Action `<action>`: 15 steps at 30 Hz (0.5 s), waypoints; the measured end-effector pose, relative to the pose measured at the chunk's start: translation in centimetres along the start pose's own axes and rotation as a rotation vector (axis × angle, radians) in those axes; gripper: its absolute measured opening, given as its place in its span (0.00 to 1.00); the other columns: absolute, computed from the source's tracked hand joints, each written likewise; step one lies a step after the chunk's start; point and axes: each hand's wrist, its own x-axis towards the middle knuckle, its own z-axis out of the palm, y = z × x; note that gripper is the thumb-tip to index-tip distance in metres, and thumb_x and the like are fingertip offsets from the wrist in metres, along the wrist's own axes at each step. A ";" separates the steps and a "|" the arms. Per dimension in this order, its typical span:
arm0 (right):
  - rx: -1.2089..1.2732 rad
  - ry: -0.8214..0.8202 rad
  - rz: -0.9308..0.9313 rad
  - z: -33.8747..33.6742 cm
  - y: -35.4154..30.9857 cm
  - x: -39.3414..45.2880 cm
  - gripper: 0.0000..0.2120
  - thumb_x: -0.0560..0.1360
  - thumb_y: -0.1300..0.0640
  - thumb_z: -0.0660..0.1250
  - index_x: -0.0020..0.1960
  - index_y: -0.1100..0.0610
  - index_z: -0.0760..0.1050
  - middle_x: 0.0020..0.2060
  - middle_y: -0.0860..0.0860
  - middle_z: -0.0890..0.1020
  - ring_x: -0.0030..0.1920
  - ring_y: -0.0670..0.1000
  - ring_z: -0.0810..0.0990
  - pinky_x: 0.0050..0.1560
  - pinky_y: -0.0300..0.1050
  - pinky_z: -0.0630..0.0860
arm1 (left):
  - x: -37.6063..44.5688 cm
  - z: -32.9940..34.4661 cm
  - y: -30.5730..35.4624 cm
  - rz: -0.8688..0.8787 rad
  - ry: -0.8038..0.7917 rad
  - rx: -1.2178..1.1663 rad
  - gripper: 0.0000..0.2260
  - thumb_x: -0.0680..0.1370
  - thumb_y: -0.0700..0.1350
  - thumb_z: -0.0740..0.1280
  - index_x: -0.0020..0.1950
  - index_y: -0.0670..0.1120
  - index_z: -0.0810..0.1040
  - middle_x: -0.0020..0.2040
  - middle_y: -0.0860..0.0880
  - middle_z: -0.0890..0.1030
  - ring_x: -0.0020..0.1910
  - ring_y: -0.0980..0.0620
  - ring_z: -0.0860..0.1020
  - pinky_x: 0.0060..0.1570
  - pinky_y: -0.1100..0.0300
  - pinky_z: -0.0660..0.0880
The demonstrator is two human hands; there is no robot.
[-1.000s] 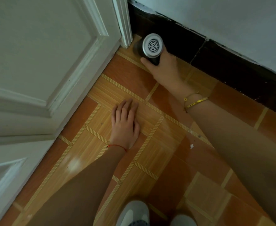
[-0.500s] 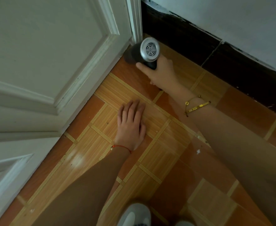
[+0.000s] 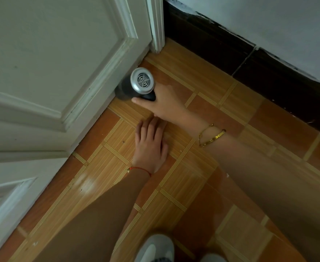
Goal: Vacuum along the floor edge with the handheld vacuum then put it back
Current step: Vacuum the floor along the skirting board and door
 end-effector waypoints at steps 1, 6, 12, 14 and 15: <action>-0.020 0.057 0.012 -0.3 0.1 0.0 0.25 0.72 0.44 0.72 0.64 0.55 0.74 0.53 0.45 0.81 0.53 0.41 0.77 0.50 0.24 0.69 | 0.0 0.0 0.0 0.004 0.000 0.001 0.24 0.81 0.49 0.53 0.74 0.42 0.67 0.73 0.40 0.69 0.75 0.40 0.63 0.74 0.38 0.57; -0.072 0.140 0.042 -1.0 0.4 -0.1 0.27 0.72 0.42 0.71 0.66 0.55 0.72 0.54 0.48 0.82 0.55 0.45 0.80 0.54 0.38 0.75 | 0.0 0.1 -0.1 0.006 -0.002 -0.003 0.24 0.80 0.49 0.53 0.75 0.42 0.66 0.74 0.40 0.68 0.76 0.40 0.62 0.74 0.37 0.57; -0.037 0.008 0.040 -1.8 0.5 -0.7 0.25 0.72 0.44 0.72 0.64 0.54 0.74 0.53 0.44 0.81 0.52 0.39 0.77 0.49 0.23 0.69 | 0.0 0.1 -0.1 0.010 0.005 -0.013 0.24 0.80 0.49 0.54 0.76 0.42 0.66 0.74 0.41 0.67 0.76 0.41 0.61 0.74 0.38 0.57; -0.040 0.121 0.093 -2.7 0.9 -0.8 0.23 0.73 0.43 0.71 0.63 0.54 0.74 0.53 0.46 0.82 0.52 0.41 0.78 0.50 0.31 0.74 | 0.1 0.1 -0.1 0.011 -0.001 -0.017 0.25 0.80 0.49 0.54 0.77 0.43 0.64 0.75 0.42 0.66 0.77 0.41 0.60 0.74 0.38 0.56; -0.051 0.201 0.111 -3.2 1.1 -0.7 0.24 0.73 0.43 0.71 0.63 0.54 0.75 0.53 0.47 0.83 0.53 0.43 0.79 0.52 0.35 0.75 | 0.1 0.1 -0.1 0.010 -0.003 -0.018 0.25 0.80 0.49 0.54 0.77 0.44 0.64 0.76 0.43 0.66 0.77 0.42 0.60 0.74 0.38 0.56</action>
